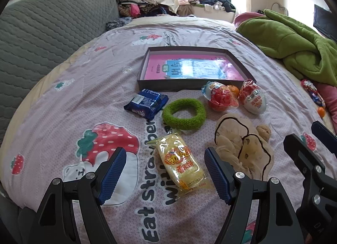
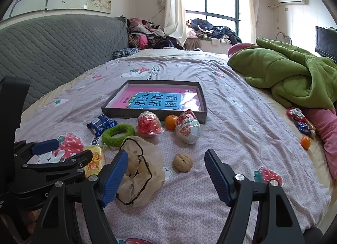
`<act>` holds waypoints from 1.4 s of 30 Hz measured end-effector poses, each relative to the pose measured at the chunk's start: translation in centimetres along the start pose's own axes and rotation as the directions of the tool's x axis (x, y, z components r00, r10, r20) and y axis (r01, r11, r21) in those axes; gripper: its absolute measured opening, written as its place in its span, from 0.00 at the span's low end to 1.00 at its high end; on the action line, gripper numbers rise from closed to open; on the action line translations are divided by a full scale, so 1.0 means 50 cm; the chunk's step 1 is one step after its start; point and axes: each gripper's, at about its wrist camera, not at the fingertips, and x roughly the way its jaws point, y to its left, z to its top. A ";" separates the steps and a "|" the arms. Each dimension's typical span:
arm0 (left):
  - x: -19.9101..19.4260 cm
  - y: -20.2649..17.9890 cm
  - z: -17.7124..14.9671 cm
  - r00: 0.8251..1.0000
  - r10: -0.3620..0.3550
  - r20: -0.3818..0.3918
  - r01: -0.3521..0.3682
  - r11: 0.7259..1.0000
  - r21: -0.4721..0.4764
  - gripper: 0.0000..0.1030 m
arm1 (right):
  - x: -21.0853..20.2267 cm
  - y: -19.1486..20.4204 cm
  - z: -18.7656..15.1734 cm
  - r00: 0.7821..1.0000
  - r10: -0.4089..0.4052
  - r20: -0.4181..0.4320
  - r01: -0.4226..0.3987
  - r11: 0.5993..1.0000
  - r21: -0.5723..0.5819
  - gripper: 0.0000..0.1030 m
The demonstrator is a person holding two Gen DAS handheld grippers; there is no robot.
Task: Organize objects
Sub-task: 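Move both grippers toward the yellow snack bag and beige mesh bag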
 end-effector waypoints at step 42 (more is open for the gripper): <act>-0.031 0.013 0.014 0.999 -0.014 0.043 0.015 1.000 -0.015 0.75 | -0.025 -0.020 0.019 0.998 -0.030 0.047 0.030 1.000 -0.004 0.72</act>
